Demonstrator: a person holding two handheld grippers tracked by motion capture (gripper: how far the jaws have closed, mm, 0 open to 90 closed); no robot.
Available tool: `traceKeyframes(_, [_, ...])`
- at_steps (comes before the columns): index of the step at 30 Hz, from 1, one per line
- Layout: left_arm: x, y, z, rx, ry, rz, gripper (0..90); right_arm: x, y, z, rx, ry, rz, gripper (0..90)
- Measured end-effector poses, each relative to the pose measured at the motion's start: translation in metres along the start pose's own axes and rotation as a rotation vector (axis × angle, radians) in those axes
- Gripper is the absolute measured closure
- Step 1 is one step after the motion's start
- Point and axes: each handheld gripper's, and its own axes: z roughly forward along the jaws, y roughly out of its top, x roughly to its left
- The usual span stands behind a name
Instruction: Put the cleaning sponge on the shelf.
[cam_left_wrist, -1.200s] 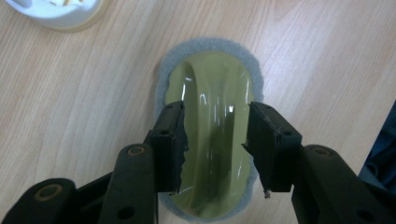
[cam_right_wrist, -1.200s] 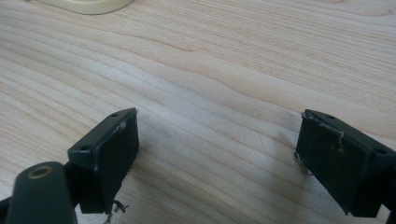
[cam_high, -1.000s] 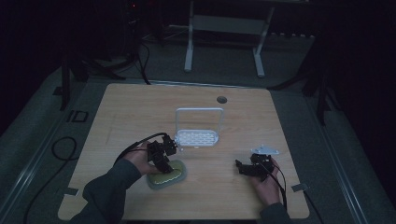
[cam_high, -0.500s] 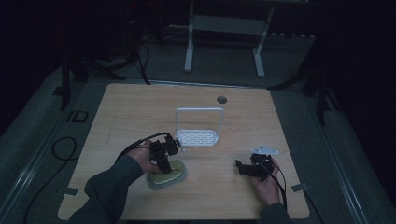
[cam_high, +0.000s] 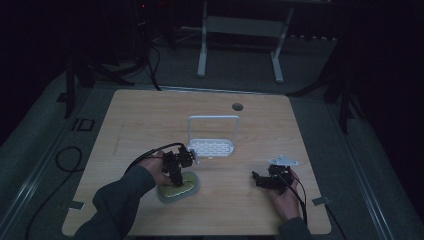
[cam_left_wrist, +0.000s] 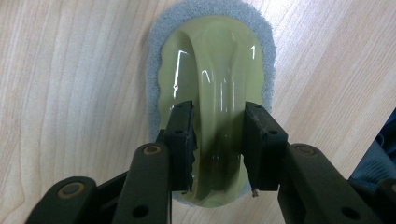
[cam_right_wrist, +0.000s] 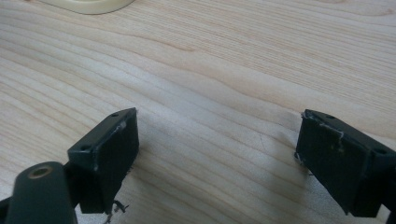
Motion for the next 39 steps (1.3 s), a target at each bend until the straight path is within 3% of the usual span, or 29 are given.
traceKeyframes(12, [-0.003,0.002,0.0,0.009,0.022,0.041,71.4,0.0,0.0,0.0,0.0,0.0,0.0,12.8])
traceKeyframes(19, [-0.001,0.004,-0.007,-0.018,0.049,0.039,71.5,0.0,0.0,0.0,0.0,0.0,0.0,12.8])
traceKeyframes(39, [0.0,0.02,-0.024,-0.064,0.123,0.1,71.5,0.0,0.0,0.0,0.001,0.0,0.003,12.8])
